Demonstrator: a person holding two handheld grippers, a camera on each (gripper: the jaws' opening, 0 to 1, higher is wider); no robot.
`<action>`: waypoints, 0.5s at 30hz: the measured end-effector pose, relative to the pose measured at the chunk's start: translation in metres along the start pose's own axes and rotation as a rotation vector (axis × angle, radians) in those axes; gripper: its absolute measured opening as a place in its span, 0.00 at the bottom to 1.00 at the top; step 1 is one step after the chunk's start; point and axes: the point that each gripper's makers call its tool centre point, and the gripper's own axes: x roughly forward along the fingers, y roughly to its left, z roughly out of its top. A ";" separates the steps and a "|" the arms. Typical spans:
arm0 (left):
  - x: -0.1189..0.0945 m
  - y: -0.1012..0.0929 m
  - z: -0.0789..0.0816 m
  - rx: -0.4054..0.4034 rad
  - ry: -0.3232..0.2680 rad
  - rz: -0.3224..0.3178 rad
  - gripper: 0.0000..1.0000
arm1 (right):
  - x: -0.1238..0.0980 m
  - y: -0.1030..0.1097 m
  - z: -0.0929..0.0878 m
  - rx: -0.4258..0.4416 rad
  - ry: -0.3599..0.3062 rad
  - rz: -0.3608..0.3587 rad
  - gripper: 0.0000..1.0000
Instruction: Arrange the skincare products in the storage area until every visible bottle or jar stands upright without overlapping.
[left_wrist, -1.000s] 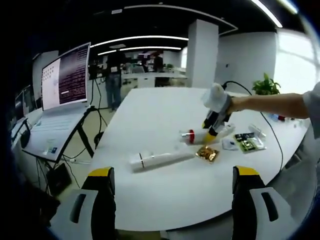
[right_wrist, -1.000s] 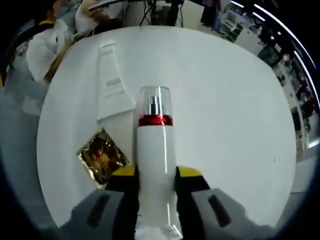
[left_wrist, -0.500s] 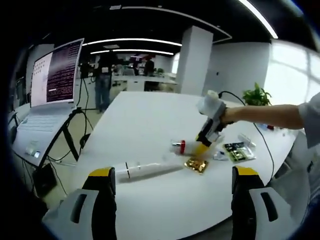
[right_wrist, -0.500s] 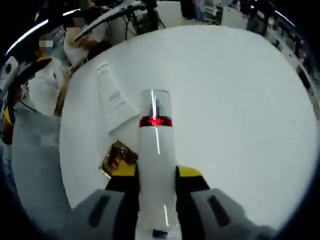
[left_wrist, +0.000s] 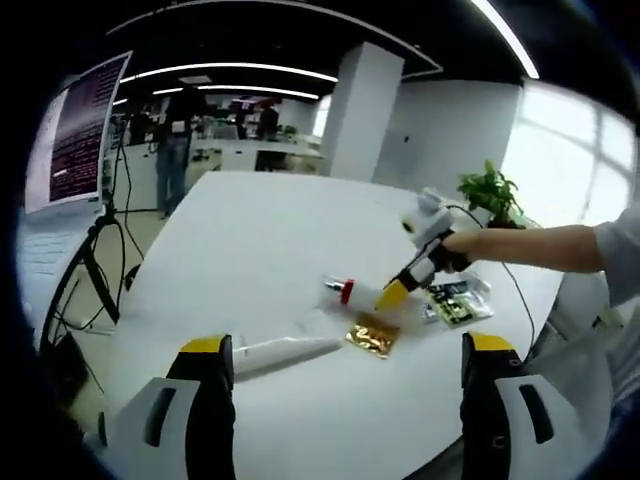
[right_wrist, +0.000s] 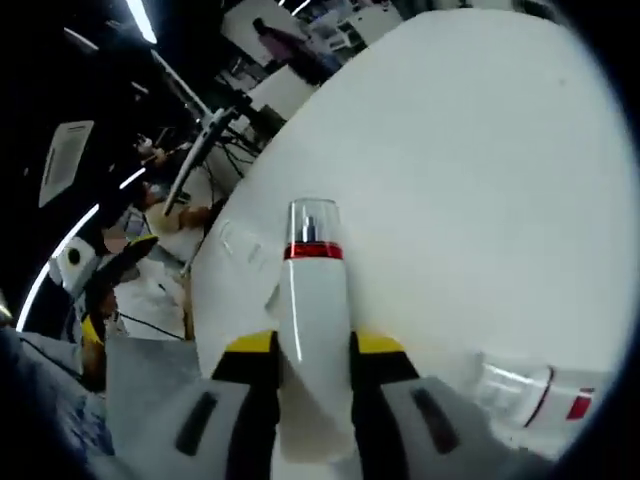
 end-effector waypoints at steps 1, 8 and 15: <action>0.004 0.000 0.000 -0.005 0.004 -0.013 0.91 | -0.001 0.002 -0.002 0.009 -0.005 0.006 0.26; 0.028 -0.006 0.003 -0.012 0.026 -0.069 0.86 | -0.013 0.026 -0.004 0.015 -0.092 0.063 0.26; 0.054 -0.027 0.008 -0.068 0.036 -0.188 0.74 | -0.028 0.050 0.001 0.048 -0.202 0.144 0.26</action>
